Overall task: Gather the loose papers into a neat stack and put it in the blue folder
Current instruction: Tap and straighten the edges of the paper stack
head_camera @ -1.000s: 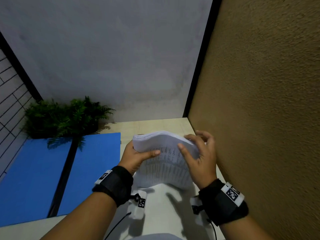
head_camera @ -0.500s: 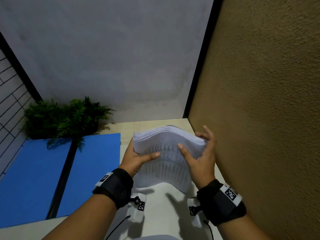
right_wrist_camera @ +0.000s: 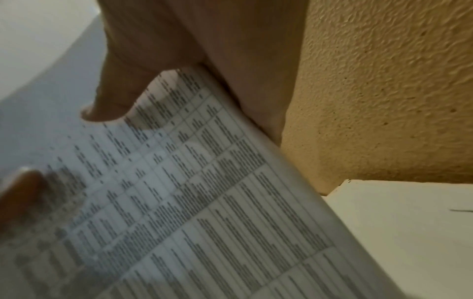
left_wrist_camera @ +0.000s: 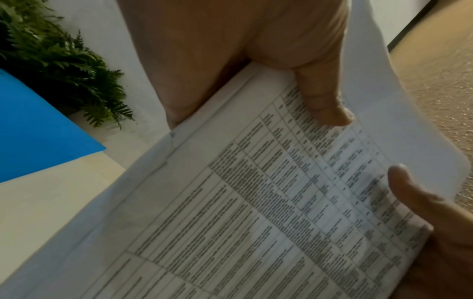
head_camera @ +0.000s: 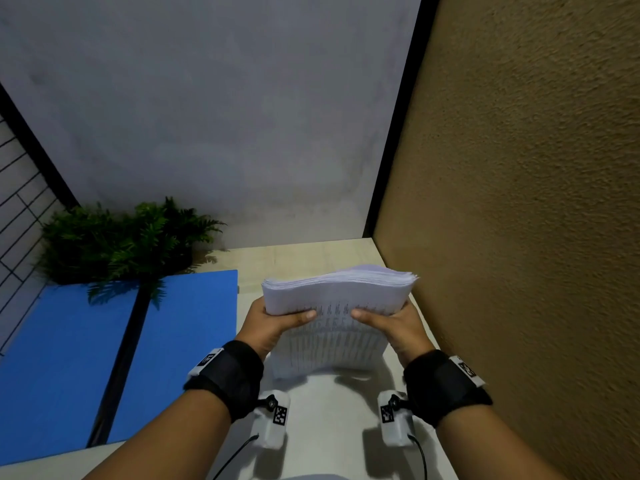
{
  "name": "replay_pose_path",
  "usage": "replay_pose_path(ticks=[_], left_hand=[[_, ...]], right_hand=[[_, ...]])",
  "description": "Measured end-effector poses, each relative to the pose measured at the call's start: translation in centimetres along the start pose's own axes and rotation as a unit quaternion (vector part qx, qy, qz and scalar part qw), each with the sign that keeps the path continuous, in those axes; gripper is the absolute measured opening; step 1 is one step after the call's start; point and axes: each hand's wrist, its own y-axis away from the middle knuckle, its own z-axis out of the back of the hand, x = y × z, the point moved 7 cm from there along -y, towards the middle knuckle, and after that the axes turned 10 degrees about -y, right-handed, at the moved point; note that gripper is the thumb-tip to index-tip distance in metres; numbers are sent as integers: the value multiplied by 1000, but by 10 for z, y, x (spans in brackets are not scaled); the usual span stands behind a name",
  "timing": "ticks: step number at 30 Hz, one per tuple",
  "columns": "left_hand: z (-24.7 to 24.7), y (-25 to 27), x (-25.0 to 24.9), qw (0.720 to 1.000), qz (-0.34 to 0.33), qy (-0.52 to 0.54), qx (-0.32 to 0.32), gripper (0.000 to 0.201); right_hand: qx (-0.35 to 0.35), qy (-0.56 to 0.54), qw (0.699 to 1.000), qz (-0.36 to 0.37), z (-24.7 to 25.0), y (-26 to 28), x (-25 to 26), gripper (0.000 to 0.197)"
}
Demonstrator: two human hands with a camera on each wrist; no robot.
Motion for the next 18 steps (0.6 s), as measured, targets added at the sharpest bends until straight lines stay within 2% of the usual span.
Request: replay_pose_path(ticks=[4, 7, 10, 13, 15, 18], left_hand=[[9, -3, -1, 1000, 8, 11, -25, 61], [13, -4, -6, 999, 4, 7, -33, 61], [15, -3, -16, 999, -9, 12, -40, 67], [15, -2, -24, 999, -25, 11, -34, 64], [11, -1, -22, 1000, -22, 7, -17, 56], [7, 1, -6, 1000, 11, -8, -14, 39]], right_hand=[[-13, -3, 1000, 17, -4, 5, 7, 85], [-20, -1, 999, 34, -11, 9, 11, 86], [-17, 7, 997, 69, -13, 9, 26, 76], [-8, -2, 997, 80, -6, 5, 33, 69], [7, -6, 998, 57, 1, 1, 23, 71], [37, 14, 999, -23, 11, 0, -15, 82]])
